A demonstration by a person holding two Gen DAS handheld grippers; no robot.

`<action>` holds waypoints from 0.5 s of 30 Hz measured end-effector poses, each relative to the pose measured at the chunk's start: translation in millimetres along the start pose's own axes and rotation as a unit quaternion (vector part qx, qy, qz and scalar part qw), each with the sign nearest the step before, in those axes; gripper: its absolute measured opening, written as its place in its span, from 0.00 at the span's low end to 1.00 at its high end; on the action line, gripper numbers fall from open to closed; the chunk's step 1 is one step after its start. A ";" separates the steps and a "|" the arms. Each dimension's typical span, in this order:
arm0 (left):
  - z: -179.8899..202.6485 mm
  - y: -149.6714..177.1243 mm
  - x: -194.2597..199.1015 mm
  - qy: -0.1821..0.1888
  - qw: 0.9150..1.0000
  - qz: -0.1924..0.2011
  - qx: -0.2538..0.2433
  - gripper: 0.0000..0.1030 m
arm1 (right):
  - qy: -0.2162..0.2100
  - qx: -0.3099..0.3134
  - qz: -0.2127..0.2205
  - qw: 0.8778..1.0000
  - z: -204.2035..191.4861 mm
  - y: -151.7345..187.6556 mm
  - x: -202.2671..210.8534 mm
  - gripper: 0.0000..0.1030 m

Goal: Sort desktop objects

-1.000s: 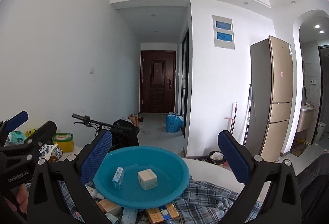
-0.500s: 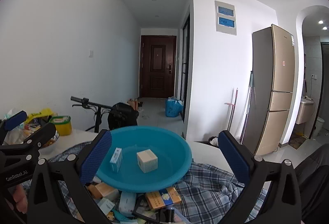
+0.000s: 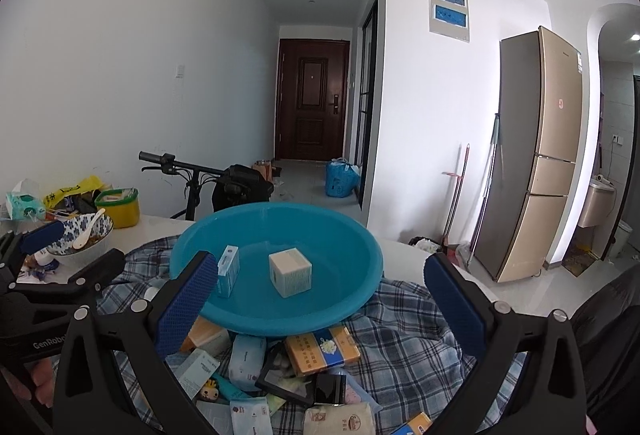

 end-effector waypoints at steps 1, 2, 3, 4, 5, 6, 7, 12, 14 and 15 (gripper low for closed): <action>0.4 3.2 -1.2 0.003 1.000 -0.007 0.002 1.00 | -0.001 0.000 -0.005 1.000 -0.6 3.0 -1.5 1.00; 0.2 6.1 -2.3 0.007 1.000 -0.013 0.005 1.00 | -0.001 0.000 -0.010 1.000 -0.8 6.3 -2.9 1.00; -0.2 8.4 -3.4 0.009 1.000 -0.019 0.008 1.00 | -0.001 -0.002 -0.015 1.000 -0.8 10.1 -4.0 1.00; -1.1 11.4 -5.1 0.010 1.000 -0.025 0.011 1.00 | -0.003 -0.004 -0.020 1.000 -1.1 13.2 -5.2 1.00; -1.5 13.0 -6.3 0.010 0.999 -0.029 0.014 1.00 | -0.004 -0.006 -0.025 1.000 -1.0 16.6 -6.2 1.00; -2.3 15.5 -7.8 0.010 0.999 -0.034 0.016 1.00 | -0.005 -0.009 -0.030 1.000 -0.5 20.4 -7.2 1.00; -2.9 19.1 -9.6 0.011 0.999 -0.041 0.018 1.00 | -0.005 -0.011 -0.034 0.999 -0.3 23.2 -8.4 1.00; -6.3 38.3 -16.9 0.006 0.997 -0.069 0.023 1.00 | -0.004 -0.023 -0.056 0.998 1.3 41.4 -15.8 1.00; -7.4 46.8 -20.6 0.007 0.996 -0.082 0.024 1.00 | -0.005 -0.028 -0.068 0.997 2.0 49.6 -19.7 1.00; -7.5 50.7 -22.0 0.008 0.996 -0.088 0.024 1.00 | -0.005 -0.029 -0.073 0.997 2.3 53.6 -20.9 1.00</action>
Point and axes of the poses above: each gripper's, at about its wrist camera, not at the fingertips, and x roughly against the way its jaws point, z to its right, y to its underside, the point moved 6 cm from there along -x, roughly the way its jaws point, and after that the axes turned 10 degrees about -y, right-handed, at the moved point
